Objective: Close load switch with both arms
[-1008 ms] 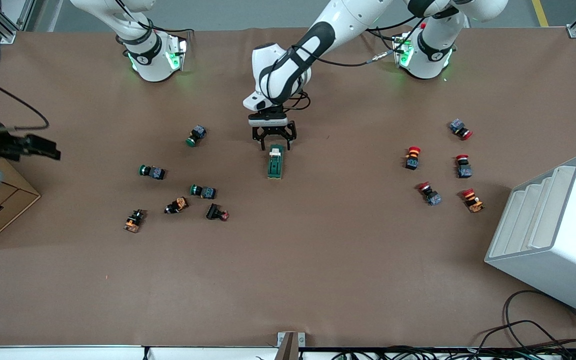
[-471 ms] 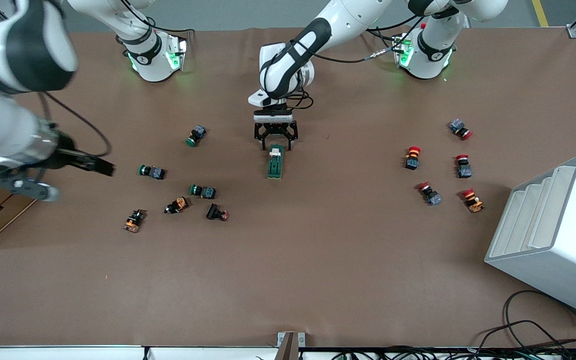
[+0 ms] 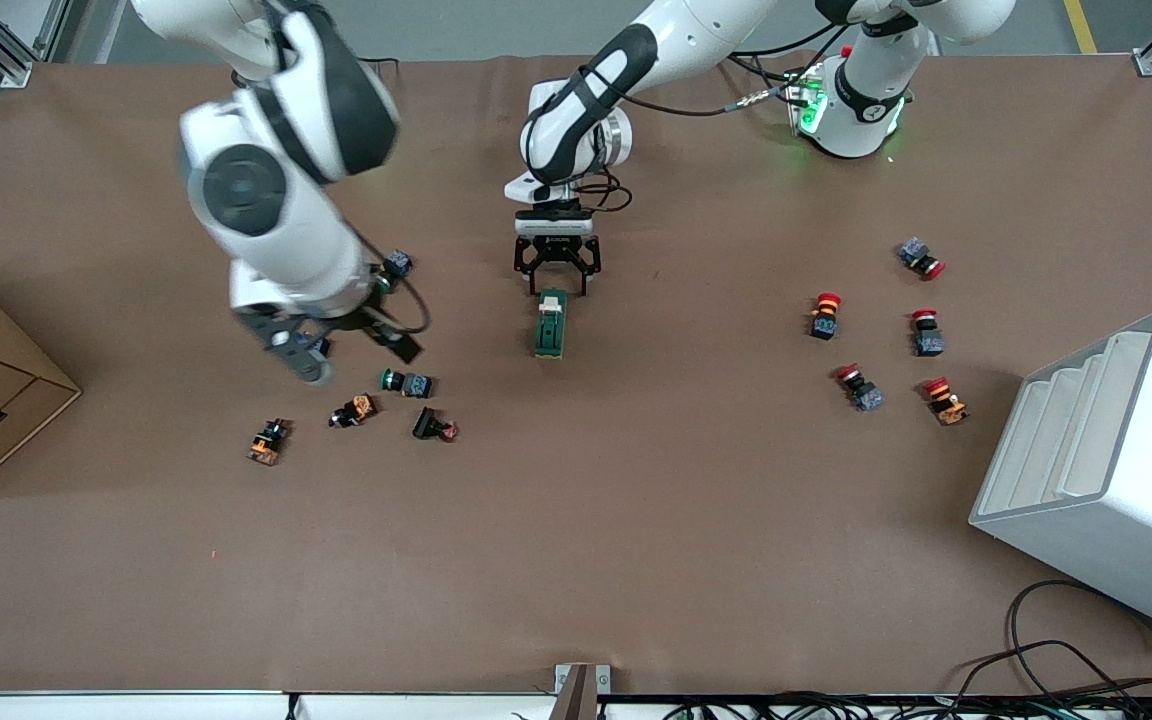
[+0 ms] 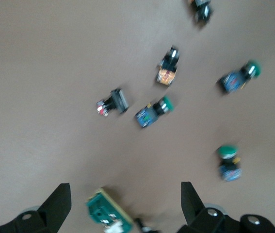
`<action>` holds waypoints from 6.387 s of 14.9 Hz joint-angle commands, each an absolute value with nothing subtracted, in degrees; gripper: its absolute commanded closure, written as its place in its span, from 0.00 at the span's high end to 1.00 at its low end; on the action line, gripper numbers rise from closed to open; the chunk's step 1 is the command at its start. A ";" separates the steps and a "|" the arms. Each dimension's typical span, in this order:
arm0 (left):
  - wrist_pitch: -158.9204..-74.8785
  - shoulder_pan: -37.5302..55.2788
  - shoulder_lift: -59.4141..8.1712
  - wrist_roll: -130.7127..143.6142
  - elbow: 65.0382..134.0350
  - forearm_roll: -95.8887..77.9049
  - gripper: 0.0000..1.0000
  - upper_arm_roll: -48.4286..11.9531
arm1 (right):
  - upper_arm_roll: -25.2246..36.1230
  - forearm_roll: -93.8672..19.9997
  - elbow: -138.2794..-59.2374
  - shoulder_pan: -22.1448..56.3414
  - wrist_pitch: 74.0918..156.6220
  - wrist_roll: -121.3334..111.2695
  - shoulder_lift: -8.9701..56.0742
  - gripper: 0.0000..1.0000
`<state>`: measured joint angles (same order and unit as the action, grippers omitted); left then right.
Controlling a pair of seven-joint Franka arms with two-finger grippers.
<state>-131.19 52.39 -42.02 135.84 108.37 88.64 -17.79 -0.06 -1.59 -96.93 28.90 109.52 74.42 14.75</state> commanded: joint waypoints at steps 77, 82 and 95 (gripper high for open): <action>-124.45 56.16 -48.60 149.59 111.09 98.61 0.98 -17.67 | 0.97 -1.67 -93.43 43.33 136.84 108.55 39.11 1.00; -124.45 56.16 -48.60 149.59 111.09 98.61 0.98 -17.67 | 0.97 -1.67 -91.76 42.54 136.93 107.05 41.30 1.00; -124.45 56.08 -48.34 148.71 110.92 98.61 0.98 -17.67 | 0.97 -2.46 -85.78 27.18 115.88 66.34 29.73 1.00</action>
